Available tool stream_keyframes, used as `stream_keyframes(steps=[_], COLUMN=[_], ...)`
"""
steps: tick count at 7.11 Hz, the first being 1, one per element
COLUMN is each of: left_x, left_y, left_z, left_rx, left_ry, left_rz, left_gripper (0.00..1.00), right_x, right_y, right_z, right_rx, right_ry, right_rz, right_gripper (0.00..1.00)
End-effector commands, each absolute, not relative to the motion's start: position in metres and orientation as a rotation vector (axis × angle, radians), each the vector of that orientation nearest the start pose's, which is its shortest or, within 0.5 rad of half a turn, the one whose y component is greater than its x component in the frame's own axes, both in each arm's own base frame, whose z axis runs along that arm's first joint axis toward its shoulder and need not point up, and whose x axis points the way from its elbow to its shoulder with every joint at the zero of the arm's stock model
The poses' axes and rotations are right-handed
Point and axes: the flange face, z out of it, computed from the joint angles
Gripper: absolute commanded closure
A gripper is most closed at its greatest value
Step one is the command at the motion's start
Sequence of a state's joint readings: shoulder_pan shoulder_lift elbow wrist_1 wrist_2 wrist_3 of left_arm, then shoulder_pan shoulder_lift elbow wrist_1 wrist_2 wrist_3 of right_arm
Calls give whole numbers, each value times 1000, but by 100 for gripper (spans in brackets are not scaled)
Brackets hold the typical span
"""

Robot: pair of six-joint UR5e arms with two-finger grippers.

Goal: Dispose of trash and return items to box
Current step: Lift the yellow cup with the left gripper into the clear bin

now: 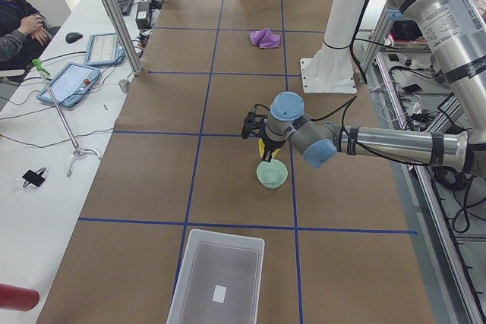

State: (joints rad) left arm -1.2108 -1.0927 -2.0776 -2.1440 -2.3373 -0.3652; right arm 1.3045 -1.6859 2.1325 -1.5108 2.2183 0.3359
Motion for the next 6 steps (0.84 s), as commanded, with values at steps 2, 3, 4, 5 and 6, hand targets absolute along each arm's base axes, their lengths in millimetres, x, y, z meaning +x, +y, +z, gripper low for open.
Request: stream_keyframes(steps=[2,3,4,5,6], left_x=[-74,-83,-87,-89,-90], left_y=[-410,-438,-450,-449,-452], left_z=[632,680,727,769,792], left_rx=[274,256,277,311,313], left_ry=[751,754,747,736,737], left_rz=[421,458,484,494,498], left_gripper=[100,100,100,100,100], right_x=[-45,-46,-47,-47,-47], right_y=[-435,-435,-434,-434,-435], right_z=[438,438,436,436,434], right_rx=[272,272,274,276,280], right_ry=[-752,-752,-755,-753,-754], right_rz=[-103,-104,-106,-107,-109], right_gripper=[0,0,0,0,0])
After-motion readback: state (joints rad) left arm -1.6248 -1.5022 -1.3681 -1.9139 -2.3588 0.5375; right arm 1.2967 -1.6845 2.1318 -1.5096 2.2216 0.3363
